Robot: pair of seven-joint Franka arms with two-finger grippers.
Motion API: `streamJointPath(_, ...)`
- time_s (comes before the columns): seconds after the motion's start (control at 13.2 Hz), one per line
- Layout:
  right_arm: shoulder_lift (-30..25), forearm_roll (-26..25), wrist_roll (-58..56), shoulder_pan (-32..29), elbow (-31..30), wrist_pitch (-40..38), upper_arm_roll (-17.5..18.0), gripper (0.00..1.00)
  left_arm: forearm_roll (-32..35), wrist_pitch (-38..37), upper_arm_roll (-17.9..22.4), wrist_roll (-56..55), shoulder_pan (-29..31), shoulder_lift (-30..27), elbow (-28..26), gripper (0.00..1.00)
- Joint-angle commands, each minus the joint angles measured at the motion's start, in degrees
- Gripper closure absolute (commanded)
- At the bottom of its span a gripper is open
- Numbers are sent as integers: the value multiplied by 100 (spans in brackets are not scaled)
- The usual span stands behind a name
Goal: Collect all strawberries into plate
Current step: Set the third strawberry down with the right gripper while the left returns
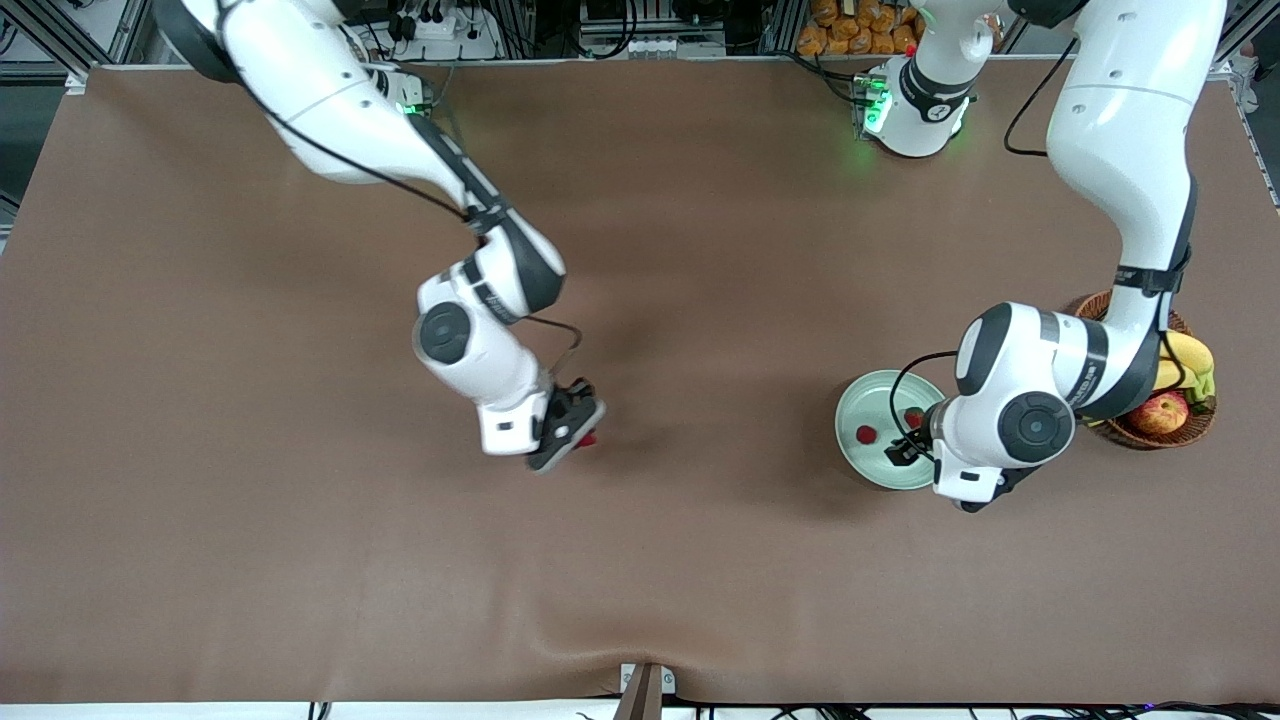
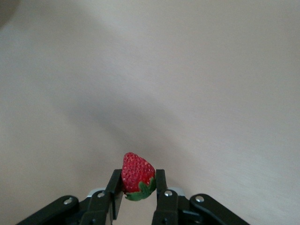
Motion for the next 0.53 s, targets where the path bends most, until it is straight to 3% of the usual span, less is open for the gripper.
streamJointPath(0.0, 546, 6, 564, 309, 578, 287, -70, 90, -73, -193, -31, -4, -5, -334, -46, 0)
streamJointPath(0.15, 837, 6, 679, 397, 781, 542, -71, 85, -73, -474, -31, 14, -58, -344, 182, 0)
streamJointPath(0.23, 925, 6, 679, 406, 851, 621, -71, 74, -73, -606, -48, 14, -58, -344, 278, 0)
streamJointPath(0.3, 952, 6, 679, 433, 860, 639, -71, 33, -65, -720, -118, 22, -23, -352, 340, 0)
streamJointPath(0.38, 935, -12, 679, 433, 861, 639, -71, 0, -64, -791, -171, 22, 12, -379, 384, 0)
streamJointPath(0.45, 882, -21, 679, 407, 861, 631, -71, 0, -64, -818, -172, 48, 21, -440, 385, 0)
